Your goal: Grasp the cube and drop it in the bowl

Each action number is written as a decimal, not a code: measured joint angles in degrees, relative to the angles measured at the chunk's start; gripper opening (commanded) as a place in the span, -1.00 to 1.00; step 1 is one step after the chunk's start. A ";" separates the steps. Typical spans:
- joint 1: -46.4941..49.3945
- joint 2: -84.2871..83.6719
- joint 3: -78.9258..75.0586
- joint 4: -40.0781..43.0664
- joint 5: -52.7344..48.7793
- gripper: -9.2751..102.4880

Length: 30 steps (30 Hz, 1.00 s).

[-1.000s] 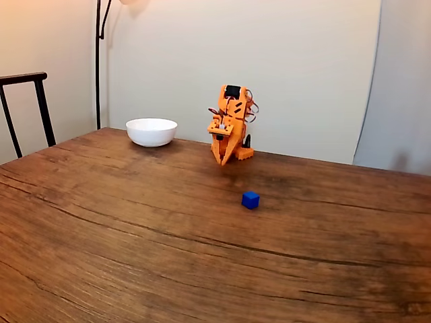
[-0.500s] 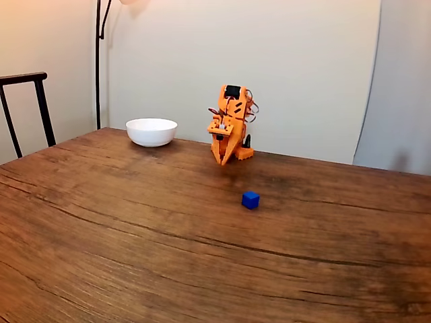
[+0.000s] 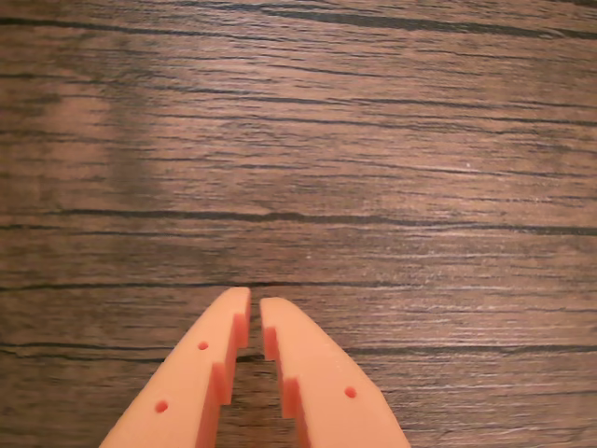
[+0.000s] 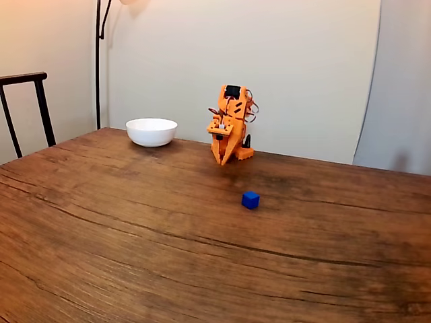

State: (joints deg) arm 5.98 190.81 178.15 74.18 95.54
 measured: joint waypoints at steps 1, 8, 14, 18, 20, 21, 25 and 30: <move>-0.35 0.00 0.00 -0.44 -0.97 -0.84; -4.75 -0.79 0.09 -9.23 -2.72 -0.85; -8.70 -0.88 -0.44 -13.71 -2.72 -0.84; -8.79 -1.23 -3.16 -13.62 -2.55 -0.84; -8.79 -1.41 -4.66 -13.62 -2.55 -0.84; -8.79 -1.41 -5.36 -13.62 -1.76 -0.84; -8.79 -1.67 -9.67 -13.45 1.76 -0.84; -8.70 -6.77 -12.22 -13.36 3.16 -0.84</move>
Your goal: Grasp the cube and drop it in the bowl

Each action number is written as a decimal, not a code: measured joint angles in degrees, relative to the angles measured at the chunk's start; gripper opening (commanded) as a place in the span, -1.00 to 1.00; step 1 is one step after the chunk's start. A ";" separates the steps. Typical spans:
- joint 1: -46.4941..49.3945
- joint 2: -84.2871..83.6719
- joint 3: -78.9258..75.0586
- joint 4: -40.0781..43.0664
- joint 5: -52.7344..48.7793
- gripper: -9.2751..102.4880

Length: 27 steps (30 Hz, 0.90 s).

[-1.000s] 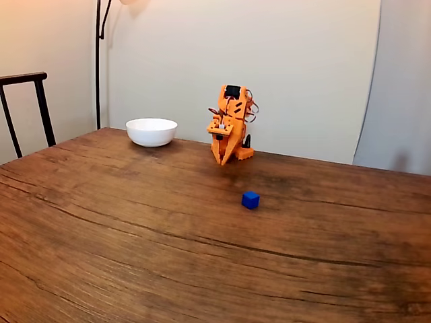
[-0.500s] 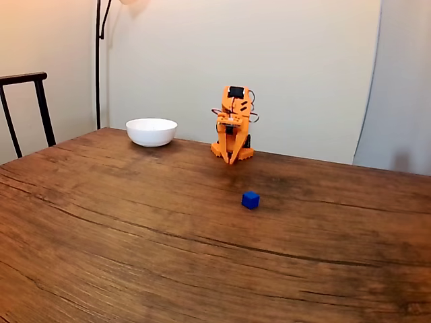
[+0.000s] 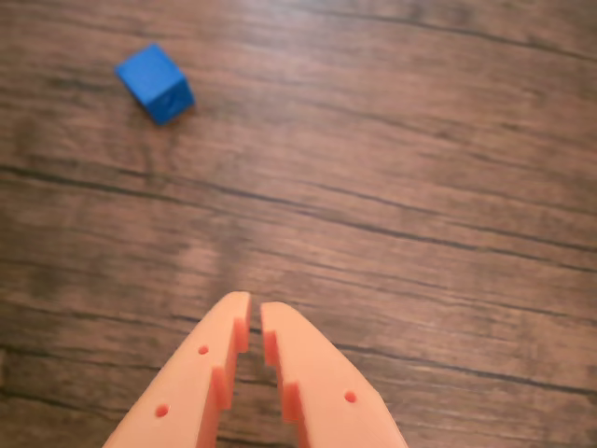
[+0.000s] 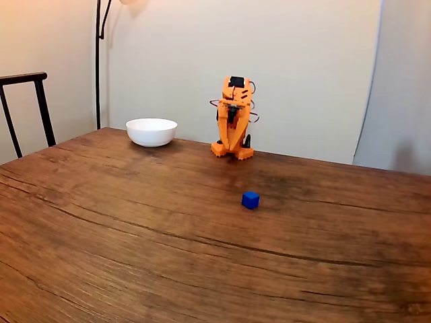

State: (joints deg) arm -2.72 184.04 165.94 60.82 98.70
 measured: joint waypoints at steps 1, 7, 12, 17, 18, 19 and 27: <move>0.00 -1.76 -0.88 0.00 0.00 -0.84; -0.44 -18.63 -13.01 -0.70 4.22 -0.84; -0.18 -32.52 -28.56 -2.02 7.03 -0.84; -0.18 -41.84 -33.84 -1.93 7.29 -0.84; -0.26 -43.15 -34.28 -1.93 7.29 -0.84; -0.53 -44.38 -34.54 -2.64 7.29 -0.84; -0.88 -52.29 -34.54 -12.48 7.29 -0.84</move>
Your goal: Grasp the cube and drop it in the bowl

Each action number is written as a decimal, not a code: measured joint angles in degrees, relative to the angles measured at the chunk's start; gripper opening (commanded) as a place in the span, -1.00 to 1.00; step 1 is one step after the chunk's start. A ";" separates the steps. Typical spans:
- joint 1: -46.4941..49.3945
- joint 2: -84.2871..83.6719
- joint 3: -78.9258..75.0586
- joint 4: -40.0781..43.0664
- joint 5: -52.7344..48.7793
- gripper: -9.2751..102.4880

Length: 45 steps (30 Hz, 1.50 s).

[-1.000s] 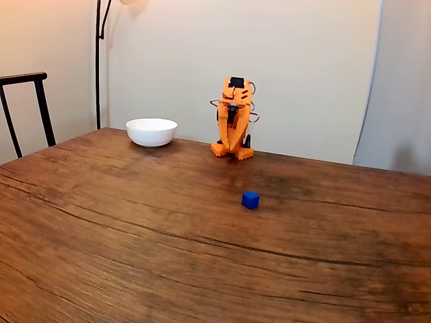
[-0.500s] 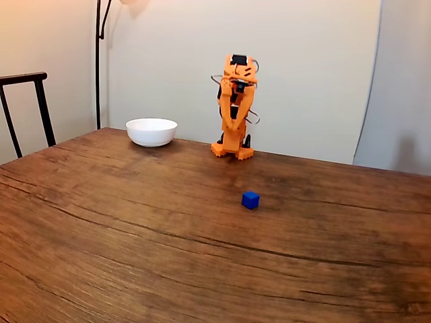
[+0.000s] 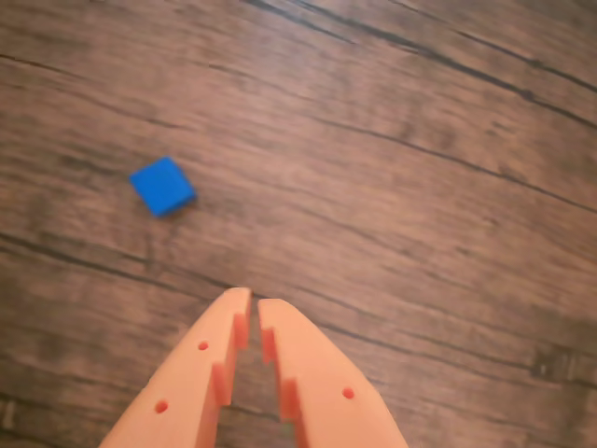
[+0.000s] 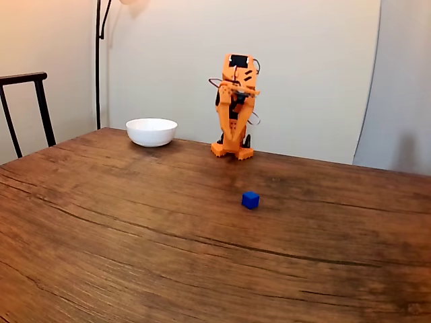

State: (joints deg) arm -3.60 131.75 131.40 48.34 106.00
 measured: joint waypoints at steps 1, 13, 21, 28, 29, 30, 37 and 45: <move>-0.09 -1.05 0.00 -0.97 0.00 -0.84; -3.69 -12.57 0.00 -11.87 -0.18 -0.83; -5.36 -18.54 -0.09 -17.23 -0.18 -0.70; -7.91 -20.57 1.49 -22.59 -1.93 -0.30; -8.35 -20.65 2.64 -24.17 -2.81 -0.25; -8.96 -20.83 3.78 -25.66 -3.34 -0.20; -13.27 -21.27 13.45 -40.96 -7.47 0.07; -15.03 -21.27 18.81 -49.75 -10.46 0.06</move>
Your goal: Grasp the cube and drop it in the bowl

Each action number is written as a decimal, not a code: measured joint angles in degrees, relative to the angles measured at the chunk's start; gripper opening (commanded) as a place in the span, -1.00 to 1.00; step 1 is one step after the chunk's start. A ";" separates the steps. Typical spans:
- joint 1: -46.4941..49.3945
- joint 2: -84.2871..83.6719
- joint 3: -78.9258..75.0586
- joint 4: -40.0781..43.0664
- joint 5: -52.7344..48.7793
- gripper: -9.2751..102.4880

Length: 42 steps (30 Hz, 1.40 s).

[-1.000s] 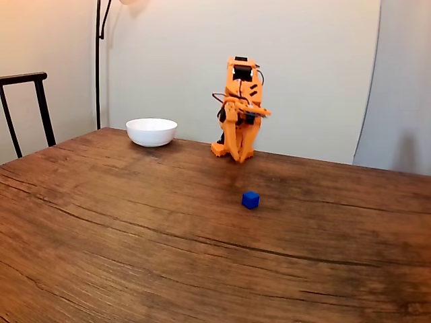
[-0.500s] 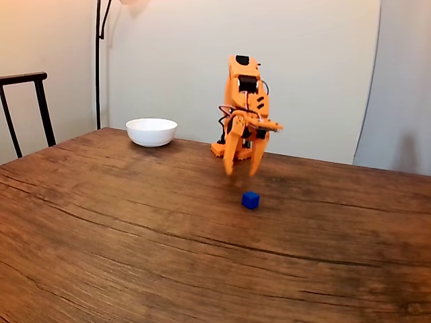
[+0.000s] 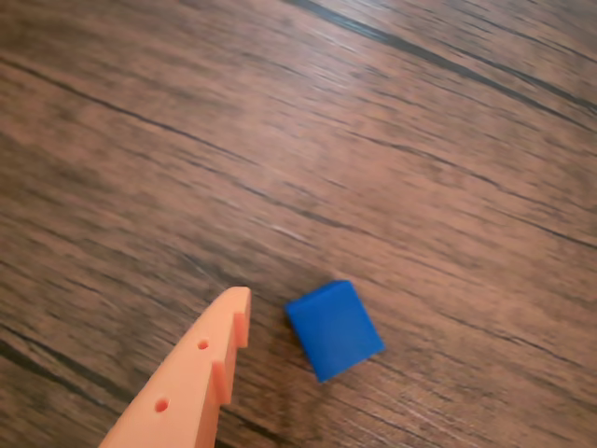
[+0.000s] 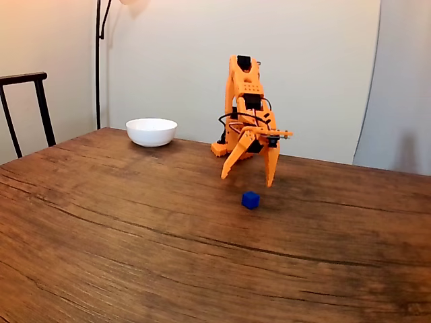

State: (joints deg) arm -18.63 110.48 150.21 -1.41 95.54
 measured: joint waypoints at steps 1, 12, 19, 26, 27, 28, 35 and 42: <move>-0.26 0.00 0.00 0.00 0.00 0.06; -0.35 -4.13 -1.23 0.79 -2.46 0.06; -1.49 -15.38 -14.68 13.54 -2.46 0.06; -1.49 -16.61 -15.91 17.23 -3.52 0.00; -1.49 -16.79 -16.00 17.23 -3.52 -0.06; -1.41 -16.79 -16.00 17.23 -3.52 -0.13; -1.41 -16.79 -16.08 17.23 -3.43 -0.44; -1.32 -16.79 -16.08 17.23 -3.16 -0.53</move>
State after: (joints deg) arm -19.95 93.69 134.12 15.82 92.37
